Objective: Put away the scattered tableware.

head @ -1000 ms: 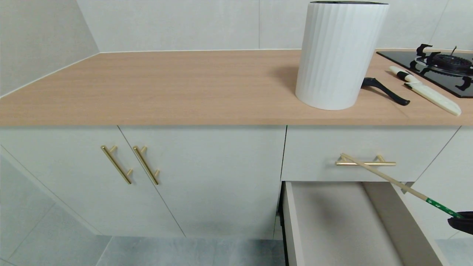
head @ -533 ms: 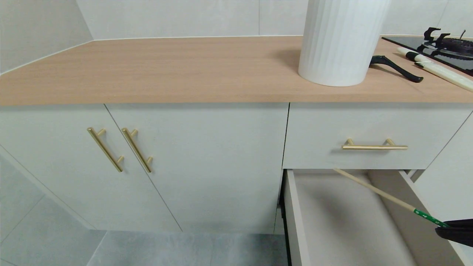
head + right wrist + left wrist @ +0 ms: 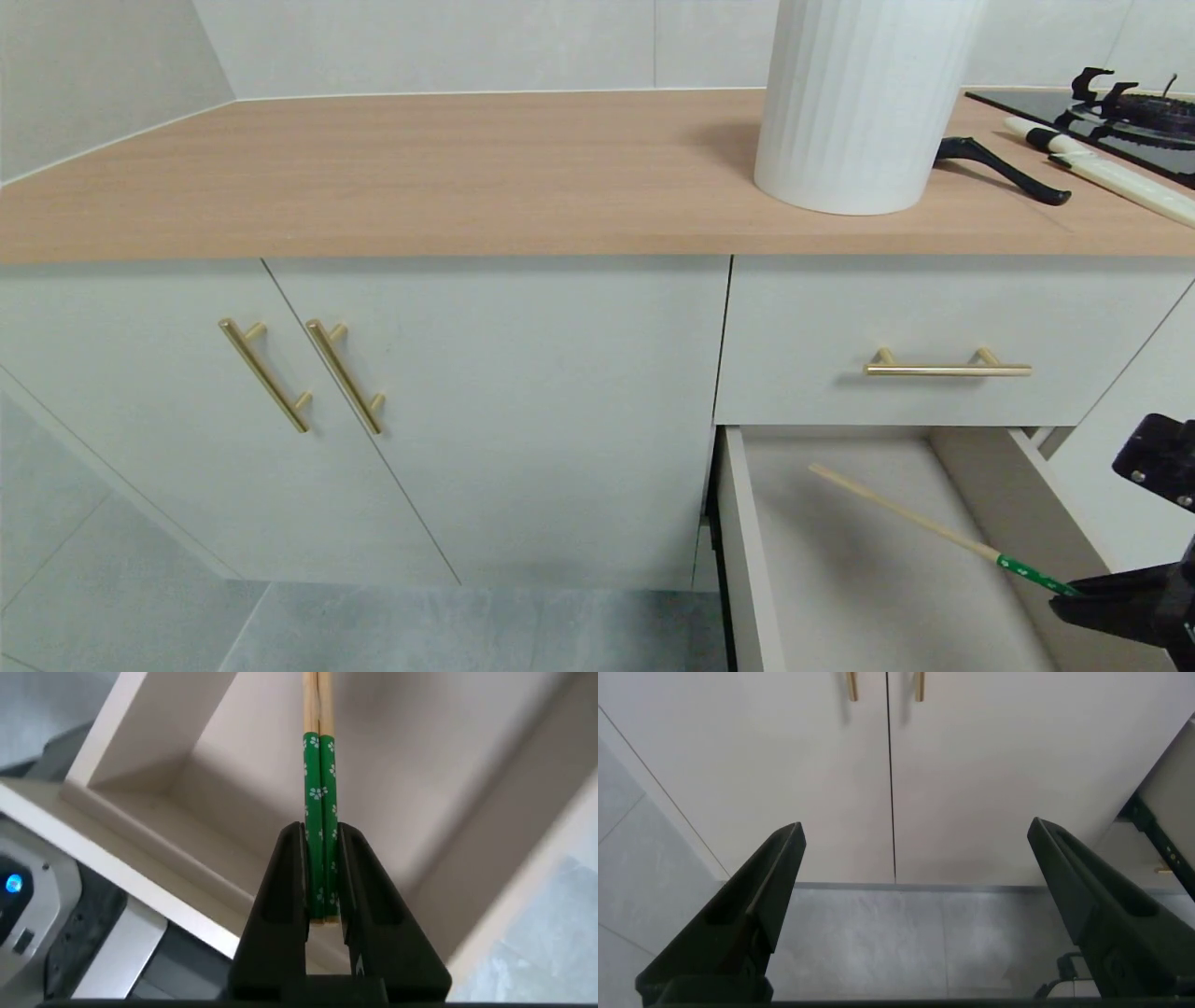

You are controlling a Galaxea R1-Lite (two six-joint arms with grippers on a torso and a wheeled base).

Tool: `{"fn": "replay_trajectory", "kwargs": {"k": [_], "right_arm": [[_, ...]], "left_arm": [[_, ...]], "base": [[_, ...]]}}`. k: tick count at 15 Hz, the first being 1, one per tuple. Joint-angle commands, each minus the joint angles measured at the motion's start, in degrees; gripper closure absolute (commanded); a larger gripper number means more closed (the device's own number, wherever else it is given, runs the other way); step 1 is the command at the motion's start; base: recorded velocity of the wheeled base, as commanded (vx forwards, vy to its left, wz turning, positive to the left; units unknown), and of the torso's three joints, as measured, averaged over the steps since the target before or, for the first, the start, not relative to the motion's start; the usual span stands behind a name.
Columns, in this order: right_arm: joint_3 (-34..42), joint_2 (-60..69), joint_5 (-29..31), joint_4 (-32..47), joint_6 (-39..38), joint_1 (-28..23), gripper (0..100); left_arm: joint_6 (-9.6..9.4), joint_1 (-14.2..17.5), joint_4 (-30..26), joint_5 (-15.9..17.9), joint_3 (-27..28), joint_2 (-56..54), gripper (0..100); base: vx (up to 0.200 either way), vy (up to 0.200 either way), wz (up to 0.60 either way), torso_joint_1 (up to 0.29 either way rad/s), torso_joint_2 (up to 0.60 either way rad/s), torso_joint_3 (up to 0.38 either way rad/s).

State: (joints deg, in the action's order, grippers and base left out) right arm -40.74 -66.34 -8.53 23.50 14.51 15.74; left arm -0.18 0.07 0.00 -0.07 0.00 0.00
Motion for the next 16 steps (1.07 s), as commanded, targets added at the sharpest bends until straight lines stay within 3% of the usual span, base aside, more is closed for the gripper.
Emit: {"fn": "replay_trajectory", "kwargs": {"k": [1,6,10,16], "right_arm": [[0.66,-5.47,0.18,-1.53,-0.71,2.1,100],[-5.31,-22.43,2.82,-3.55,-18.81,6.41,100],[-5.4,-30.07,5.19,-13.66,-29.45,8.43,100],[-5.84,-42.64,20.4,-23.68,-40.26,13.35,100]], "left_arm": [[0.01,0.01,0.0,-0.01,0.0,0.09,0],[0.01,0.01,0.0,-0.01,0.0,0.0,0],[0.01,0.01,0.0,-0.01,0.0,0.09,0],[0.01,0.01,0.0,-0.01,0.0,0.09,0]], "base": [[0.0,0.0,0.0,0.0,0.0,0.0],[0.0,0.0,0.0,0.0,0.0,0.0],[0.0,0.0,0.0,0.0,0.0,0.0],[0.0,0.0,0.0,0.0,0.0,0.0]]}}
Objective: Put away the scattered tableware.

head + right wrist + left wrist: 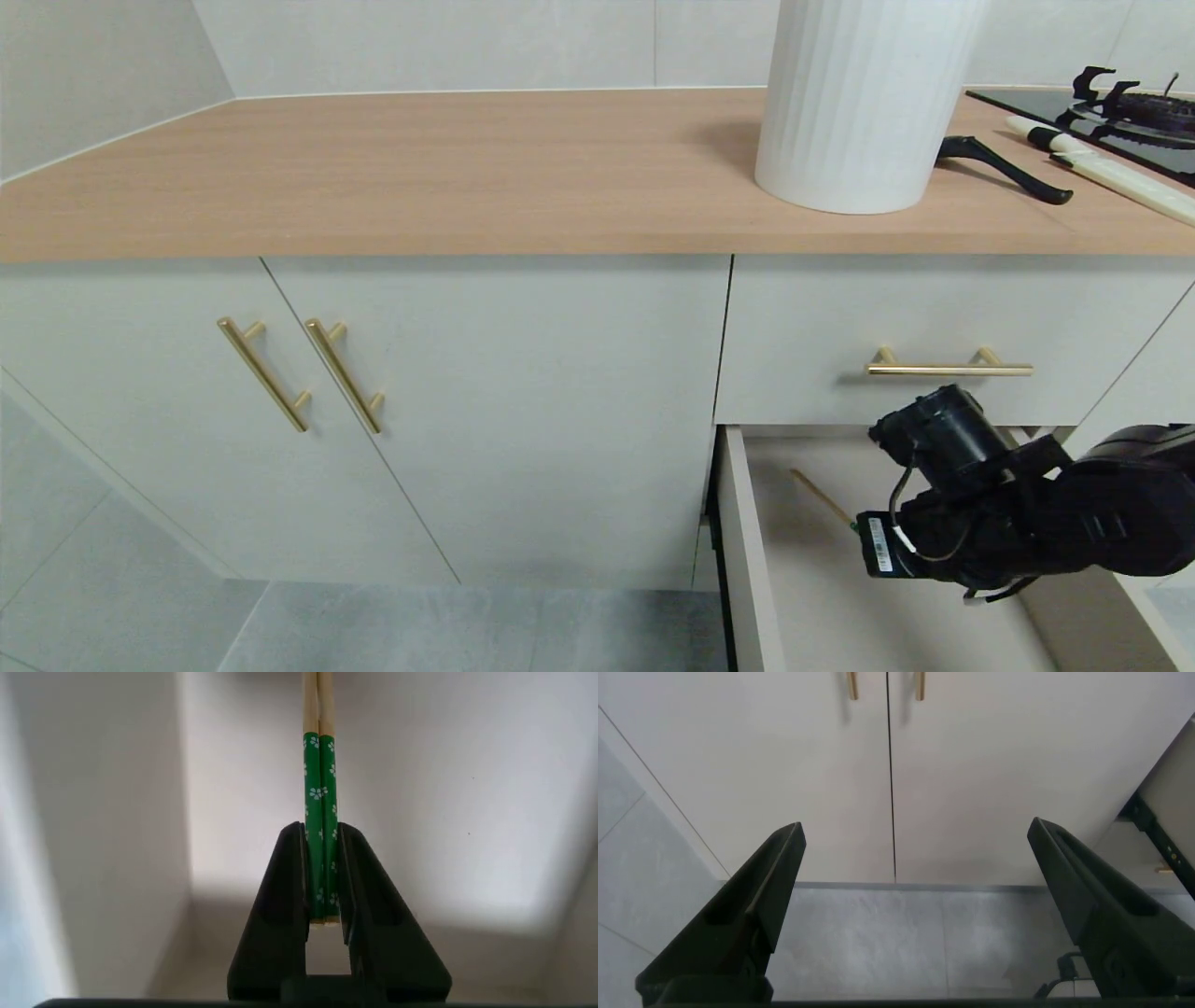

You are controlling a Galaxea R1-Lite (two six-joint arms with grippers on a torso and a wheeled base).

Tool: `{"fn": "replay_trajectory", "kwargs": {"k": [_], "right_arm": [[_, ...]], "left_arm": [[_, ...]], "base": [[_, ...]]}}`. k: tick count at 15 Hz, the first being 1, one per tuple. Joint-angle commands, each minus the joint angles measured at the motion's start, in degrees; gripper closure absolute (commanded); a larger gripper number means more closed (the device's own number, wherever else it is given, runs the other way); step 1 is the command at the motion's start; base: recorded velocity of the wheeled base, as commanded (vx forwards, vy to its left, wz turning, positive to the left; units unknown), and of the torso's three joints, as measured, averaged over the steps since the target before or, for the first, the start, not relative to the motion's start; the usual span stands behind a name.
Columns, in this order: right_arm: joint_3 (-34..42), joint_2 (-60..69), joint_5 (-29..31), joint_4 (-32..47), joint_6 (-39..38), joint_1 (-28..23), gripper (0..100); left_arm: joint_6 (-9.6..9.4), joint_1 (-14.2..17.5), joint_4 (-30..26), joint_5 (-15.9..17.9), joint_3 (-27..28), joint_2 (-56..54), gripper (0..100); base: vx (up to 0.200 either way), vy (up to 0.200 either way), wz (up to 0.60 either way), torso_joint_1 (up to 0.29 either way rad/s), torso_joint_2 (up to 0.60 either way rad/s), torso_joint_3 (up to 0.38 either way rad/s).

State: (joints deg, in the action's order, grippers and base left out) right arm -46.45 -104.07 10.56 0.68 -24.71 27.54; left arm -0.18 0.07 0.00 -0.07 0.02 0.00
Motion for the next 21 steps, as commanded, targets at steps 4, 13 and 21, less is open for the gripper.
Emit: {"fn": "replay_trajectory", "kwargs": {"k": [4,13,21], "right_arm": [[0.3,-9.66,2.63,-1.47,-1.13,2.87,100],[4.35,-17.57,2.45,-13.25,-0.69,3.57,100],[4.26,-17.31,2.63,-13.25,-0.69,3.57,0]], "left_arm": [[0.01,0.01,0.0,-0.01,-0.02,0.09,0],[0.01,0.01,0.0,-0.01,-0.02,0.09,0],[0.01,0.01,0.0,-0.01,-0.02,0.09,0]], "base": [[0.0,0.0,0.0,0.0,0.0,0.0],[0.0,0.0,0.0,0.0,0.0,0.0],[0.0,0.0,0.0,0.0,0.0,0.0]]}}
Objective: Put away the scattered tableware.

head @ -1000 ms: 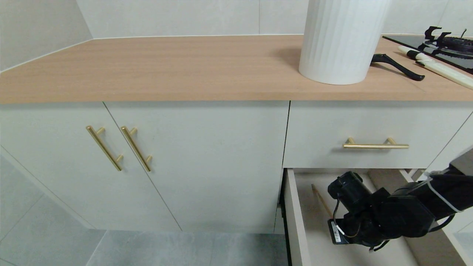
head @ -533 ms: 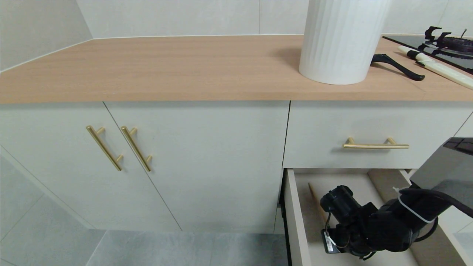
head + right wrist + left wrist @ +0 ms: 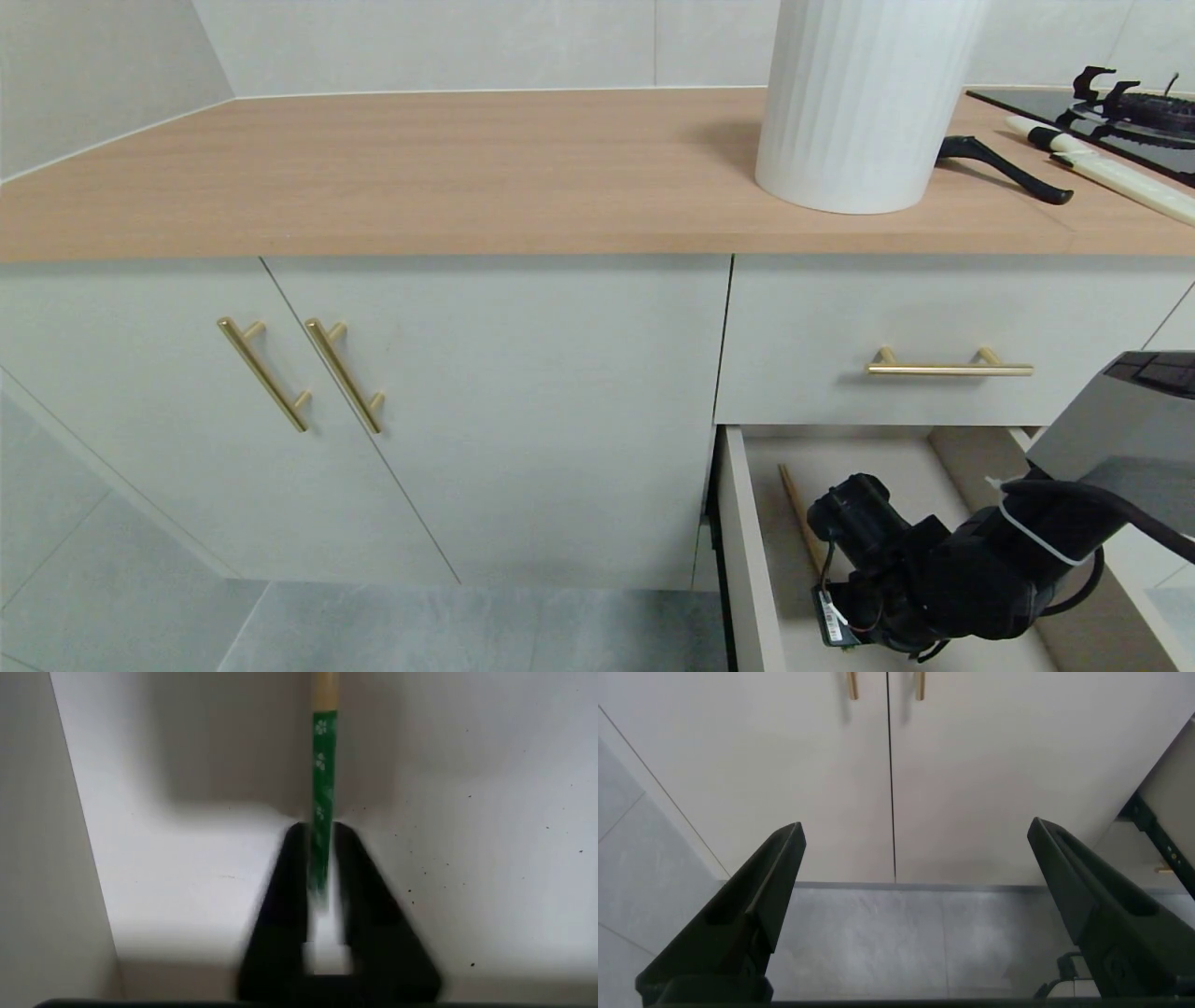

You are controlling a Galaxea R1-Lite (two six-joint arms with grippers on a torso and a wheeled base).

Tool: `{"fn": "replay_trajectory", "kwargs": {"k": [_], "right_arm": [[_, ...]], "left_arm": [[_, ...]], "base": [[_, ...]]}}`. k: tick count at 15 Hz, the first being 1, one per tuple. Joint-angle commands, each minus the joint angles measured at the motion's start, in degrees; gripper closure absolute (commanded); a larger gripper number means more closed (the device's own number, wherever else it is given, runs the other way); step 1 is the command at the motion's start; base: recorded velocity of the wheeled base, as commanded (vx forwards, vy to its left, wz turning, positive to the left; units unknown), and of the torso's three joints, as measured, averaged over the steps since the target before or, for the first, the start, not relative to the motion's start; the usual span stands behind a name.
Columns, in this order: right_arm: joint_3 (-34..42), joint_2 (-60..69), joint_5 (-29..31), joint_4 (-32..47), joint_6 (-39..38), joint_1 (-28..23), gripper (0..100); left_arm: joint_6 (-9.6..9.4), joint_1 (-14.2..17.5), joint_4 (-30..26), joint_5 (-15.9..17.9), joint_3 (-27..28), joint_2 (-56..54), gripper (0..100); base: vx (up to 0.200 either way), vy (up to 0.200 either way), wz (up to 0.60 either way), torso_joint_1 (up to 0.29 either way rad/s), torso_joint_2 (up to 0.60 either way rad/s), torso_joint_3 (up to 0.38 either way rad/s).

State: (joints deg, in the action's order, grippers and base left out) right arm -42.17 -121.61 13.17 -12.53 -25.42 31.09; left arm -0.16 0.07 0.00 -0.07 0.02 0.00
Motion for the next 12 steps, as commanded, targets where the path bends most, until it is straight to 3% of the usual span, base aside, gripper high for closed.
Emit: {"fn": "replay_trajectory", "kwargs": {"k": [1,5,7,10,12], "right_arm": [[-0.02,0.5,0.02,-0.04,0.02,0.03,0],[0.42,2.26,0.11,0.4,0.02,0.03,0],[1.91,10.7,-0.42,1.63,3.27,-0.32,0],[1.47,26.6,-1.48,11.39,8.28,-3.31,0],[-1.51,38.82,-6.22,20.79,11.0,-5.25,0]], "left_arm": [[-0.02,0.01,0.0,-0.01,-0.02,0.0,0],[-0.02,0.01,0.0,-0.01,-0.02,0.09,0],[-0.02,0.01,0.0,-0.01,0.06,0.09,0],[-0.02,0.01,0.0,-0.01,-0.02,0.09,0],[-0.02,0.01,0.0,-0.01,0.06,0.09,0]], "base": [[0.0,0.0,0.0,0.0,0.0,0.0],[0.0,0.0,0.0,0.0,0.0,0.0],[0.0,0.0,0.0,0.0,0.0,0.0],[0.0,0.0,0.0,0.0,0.0,0.0],[0.0,0.0,0.0,0.0,0.0,0.0]]}}
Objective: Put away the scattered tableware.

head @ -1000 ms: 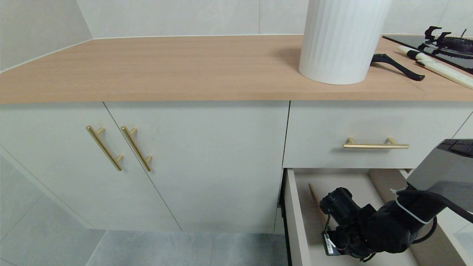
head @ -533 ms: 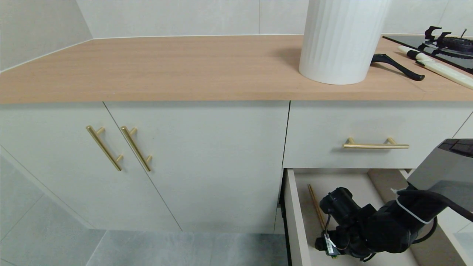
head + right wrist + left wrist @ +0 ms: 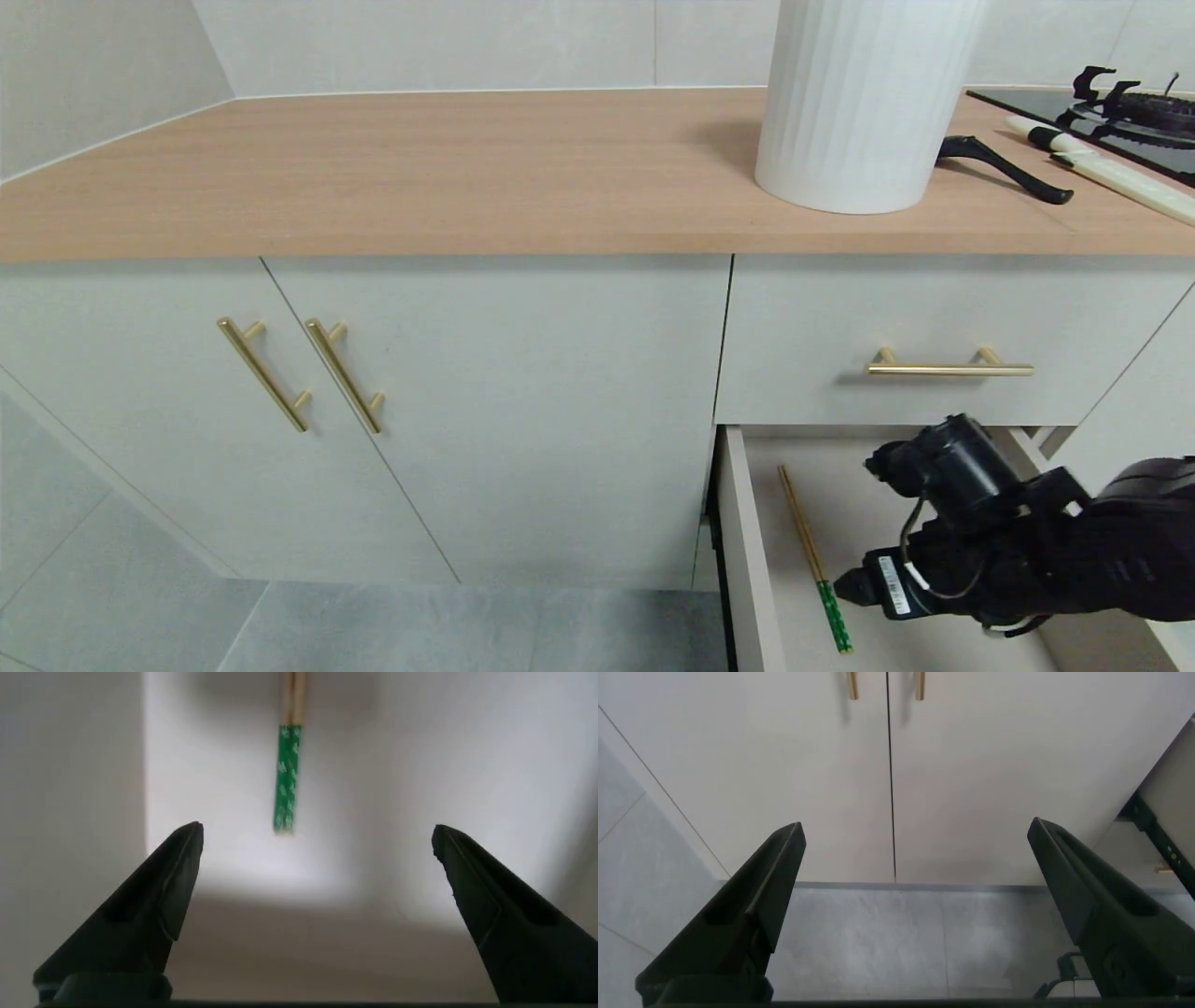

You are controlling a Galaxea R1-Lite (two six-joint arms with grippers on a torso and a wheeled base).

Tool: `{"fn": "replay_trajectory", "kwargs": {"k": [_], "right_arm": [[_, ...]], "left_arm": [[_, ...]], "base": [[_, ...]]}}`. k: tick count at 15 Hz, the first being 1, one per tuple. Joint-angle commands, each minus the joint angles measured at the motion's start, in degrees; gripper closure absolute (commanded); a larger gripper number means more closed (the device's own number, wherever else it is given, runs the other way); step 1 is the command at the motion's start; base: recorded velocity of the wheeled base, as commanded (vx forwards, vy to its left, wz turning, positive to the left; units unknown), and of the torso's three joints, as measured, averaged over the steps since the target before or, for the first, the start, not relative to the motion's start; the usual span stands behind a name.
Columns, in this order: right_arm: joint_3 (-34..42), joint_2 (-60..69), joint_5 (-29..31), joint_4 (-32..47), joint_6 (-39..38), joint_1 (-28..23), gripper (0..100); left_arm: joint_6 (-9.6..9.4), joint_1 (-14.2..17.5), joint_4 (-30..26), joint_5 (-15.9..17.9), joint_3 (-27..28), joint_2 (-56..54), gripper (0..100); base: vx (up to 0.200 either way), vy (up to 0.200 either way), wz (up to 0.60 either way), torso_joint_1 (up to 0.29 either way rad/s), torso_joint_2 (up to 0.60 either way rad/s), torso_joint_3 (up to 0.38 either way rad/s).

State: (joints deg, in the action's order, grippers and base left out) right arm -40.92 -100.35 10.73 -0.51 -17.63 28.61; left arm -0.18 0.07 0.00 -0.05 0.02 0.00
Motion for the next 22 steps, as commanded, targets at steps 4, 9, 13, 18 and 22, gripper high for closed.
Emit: {"fn": "replay_trajectory", "kwargs": {"k": [4,9,13,18,22], "right_arm": [[-4.6,28.81,-4.75,13.26,8.05,-7.69,0],[-4.43,32.41,-5.1,13.17,13.15,-11.03,0],[-3.81,33.2,-5.28,13.17,14.38,-10.95,0],[-2.93,33.56,-5.37,13.17,15.61,-10.33,0],[-2.05,33.64,-5.28,13.08,17.54,-9.8,0]], "left_arm": [[0.01,0.01,0.09,-0.04,0.06,0.09,0],[0.01,0.01,0.0,-0.04,-0.02,0.09,0],[0.01,0.01,0.0,-0.04,-0.02,0.09,0],[0.01,0.01,0.0,-0.04,-0.02,0.0,0],[0.01,0.01,0.0,-0.04,-0.02,0.09,0]], "base": [[0.0,0.0,0.0,0.0,0.0,0.0],[0.0,0.0,0.0,0.0,0.0,0.0],[0.0,0.0,0.0,0.04,-0.18,-0.16],[0.0,0.0,0.0,0.156,-0.47,-0.292],[0.0,0.0,0.0,0.183,-0.47,-0.288]]}}
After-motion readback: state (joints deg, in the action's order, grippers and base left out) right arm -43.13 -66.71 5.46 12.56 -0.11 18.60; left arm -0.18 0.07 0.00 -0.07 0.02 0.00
